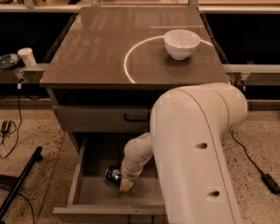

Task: Pick pepsi can from middle drawer and place on counter

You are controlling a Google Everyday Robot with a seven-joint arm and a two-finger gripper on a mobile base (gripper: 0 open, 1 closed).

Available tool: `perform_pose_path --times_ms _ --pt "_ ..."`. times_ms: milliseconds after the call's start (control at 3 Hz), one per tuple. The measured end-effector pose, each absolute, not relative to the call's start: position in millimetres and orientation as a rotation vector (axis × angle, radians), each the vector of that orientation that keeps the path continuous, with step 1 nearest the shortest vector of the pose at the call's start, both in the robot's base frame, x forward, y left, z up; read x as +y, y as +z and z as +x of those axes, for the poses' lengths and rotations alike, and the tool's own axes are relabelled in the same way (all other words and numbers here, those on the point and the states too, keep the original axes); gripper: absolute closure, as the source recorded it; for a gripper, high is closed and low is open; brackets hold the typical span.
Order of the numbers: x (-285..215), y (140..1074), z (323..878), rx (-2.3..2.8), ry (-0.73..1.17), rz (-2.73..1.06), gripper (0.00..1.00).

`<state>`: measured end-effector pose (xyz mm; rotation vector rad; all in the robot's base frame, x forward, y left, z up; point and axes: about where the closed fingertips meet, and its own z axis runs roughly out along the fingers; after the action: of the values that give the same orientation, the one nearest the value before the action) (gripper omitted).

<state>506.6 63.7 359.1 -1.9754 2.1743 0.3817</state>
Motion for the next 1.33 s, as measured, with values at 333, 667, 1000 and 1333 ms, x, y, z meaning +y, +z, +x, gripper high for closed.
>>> perform_pose_path --times_ms 333,667,1000,1333 --pt "63.7 359.1 506.6 2.174 0.382 -1.975 0.89" --pt "63.7 359.1 506.6 2.174 0.382 -1.976 1.00" --pt "65.4 359.2 506.0 2.171 0.417 -1.974 1.00" --pt "59.5 367.0 511.6 2.137 0.479 -1.961 1.00"
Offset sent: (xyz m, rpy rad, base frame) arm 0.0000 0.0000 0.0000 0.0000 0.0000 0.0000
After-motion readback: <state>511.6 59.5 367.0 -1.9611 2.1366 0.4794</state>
